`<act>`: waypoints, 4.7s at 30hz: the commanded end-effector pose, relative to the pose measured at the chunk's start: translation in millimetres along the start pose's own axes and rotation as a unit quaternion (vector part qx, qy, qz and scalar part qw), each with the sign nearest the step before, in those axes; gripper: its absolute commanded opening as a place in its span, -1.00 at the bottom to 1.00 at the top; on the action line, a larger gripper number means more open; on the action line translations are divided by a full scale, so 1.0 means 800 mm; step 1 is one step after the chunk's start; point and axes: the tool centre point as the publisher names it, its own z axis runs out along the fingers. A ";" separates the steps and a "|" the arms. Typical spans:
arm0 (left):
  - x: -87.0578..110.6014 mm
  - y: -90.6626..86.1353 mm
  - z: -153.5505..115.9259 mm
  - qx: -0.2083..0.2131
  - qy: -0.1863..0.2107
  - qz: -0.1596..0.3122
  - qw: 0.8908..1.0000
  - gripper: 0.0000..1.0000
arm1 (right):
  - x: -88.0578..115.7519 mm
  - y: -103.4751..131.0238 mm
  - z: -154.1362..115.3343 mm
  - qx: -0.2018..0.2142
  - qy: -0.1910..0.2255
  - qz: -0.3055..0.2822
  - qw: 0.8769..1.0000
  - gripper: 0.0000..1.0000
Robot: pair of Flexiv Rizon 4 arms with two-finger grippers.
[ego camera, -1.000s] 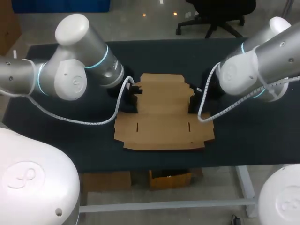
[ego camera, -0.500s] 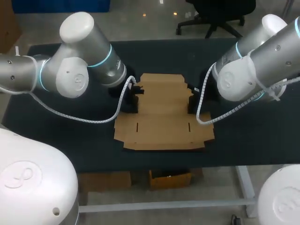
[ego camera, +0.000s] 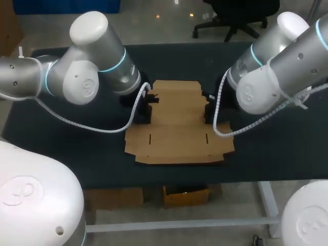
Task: Assemble the packaging by folding the flat box into shape, placing the metal phone stand inside, and closing the box properly
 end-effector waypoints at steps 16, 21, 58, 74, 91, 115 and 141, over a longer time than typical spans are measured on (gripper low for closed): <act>0.014 -0.017 0.001 -0.013 -0.005 -0.008 1.000 -1.00 | 0.005 0.000 0.003 -0.004 -0.016 0.002 1.000 -1.00; 0.014 -0.019 0.003 -0.016 -0.004 -0.011 1.000 -1.00 | 0.006 0.001 0.005 -0.002 -0.018 0.003 1.000 -1.00; 0.037 -0.006 0.016 -0.055 0.008 -0.043 0.998 -1.00 | 0.004 0.001 0.012 0.005 -0.030 0.011 0.999 -1.00; 0.035 -0.006 0.027 -0.065 0.012 -0.043 0.997 -1.00 | 0.009 -0.001 0.020 0.012 -0.039 0.014 0.999 -1.00; 0.032 0.000 0.031 -0.075 0.013 -0.048 0.996 -1.00 | 0.012 0.008 0.032 0.027 -0.047 0.010 0.998 -1.00; 0.027 0.006 0.037 -0.083 0.004 -0.060 0.995 -1.00 | 0.002 -0.002 0.028 0.036 -0.032 0.015 0.999 -1.00; 0.012 -0.004 -0.014 -0.077 -0.010 -0.059 0.995 -1.00 | -0.041 -0.003 -0.049 0.051 0.068 0.001 0.996 -1.00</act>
